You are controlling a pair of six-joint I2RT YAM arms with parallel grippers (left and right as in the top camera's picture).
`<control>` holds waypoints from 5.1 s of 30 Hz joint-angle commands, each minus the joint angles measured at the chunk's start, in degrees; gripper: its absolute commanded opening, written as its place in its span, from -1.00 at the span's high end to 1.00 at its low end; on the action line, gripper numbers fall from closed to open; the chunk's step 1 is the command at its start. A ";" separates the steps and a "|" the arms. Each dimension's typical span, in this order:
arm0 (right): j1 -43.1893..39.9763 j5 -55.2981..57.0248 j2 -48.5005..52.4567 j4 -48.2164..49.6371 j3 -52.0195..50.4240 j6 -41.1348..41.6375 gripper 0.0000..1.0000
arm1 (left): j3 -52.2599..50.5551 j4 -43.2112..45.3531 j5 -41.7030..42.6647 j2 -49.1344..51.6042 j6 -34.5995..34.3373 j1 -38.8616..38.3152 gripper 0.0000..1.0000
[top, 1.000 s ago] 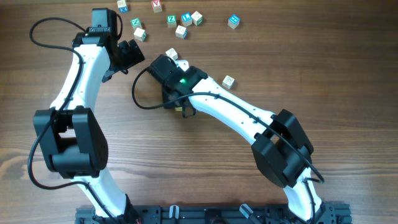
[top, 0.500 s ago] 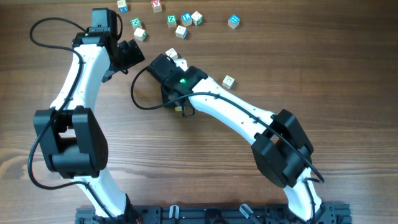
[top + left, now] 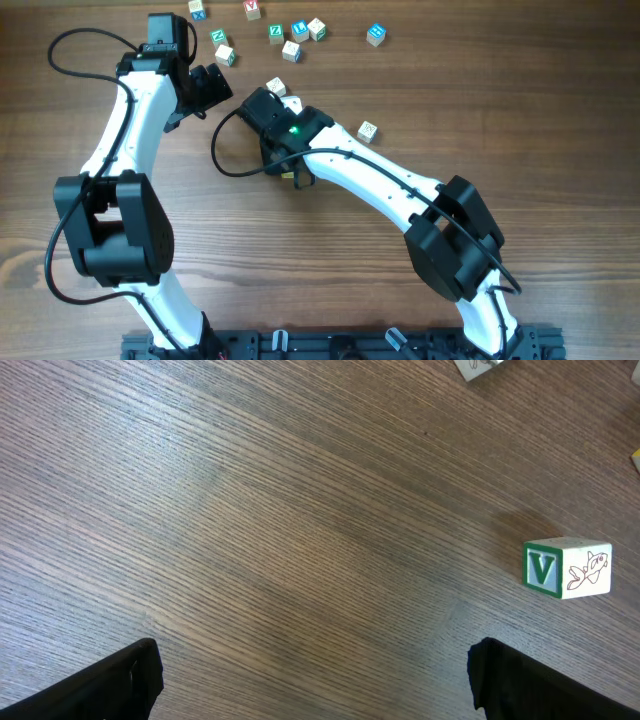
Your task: Form a tower
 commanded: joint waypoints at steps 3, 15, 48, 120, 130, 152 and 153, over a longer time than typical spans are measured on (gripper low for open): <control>-0.50 -0.22 1.25 -0.04 3.43 -0.87 -0.45 | 0.46 0.00 -0.74 -0.74 -0.52 0.31 -1.00; -11.04 0.85 0.94 -11.02 12.79 1.66 -0.64 | 0.46 0.00 -0.74 -0.74 -0.55 0.31 -1.00; -22.32 -0.24 1.40 8.70 -11.52 8.68 0.25 | 0.46 0.00 -0.74 -0.74 -0.52 0.31 -1.00; -0.90 -1.09 -2.38 -4.63 4.24 -7.80 0.45 | 0.46 0.00 -0.74 -0.74 -0.52 0.31 -1.00; -0.87 -1.07 -0.04 -4.24 3.54 -7.63 0.45 | 0.46 0.00 -0.74 -0.74 -0.55 0.31 -1.00; -0.96 -1.09 -0.04 -2.67 3.56 -7.37 -0.82 | 0.46 0.00 -0.74 -0.74 -0.55 0.31 -1.00; -0.94 -1.11 -0.04 -2.73 3.56 -6.47 -0.86 | 0.46 0.00 -0.76 -0.74 -0.55 0.31 -1.00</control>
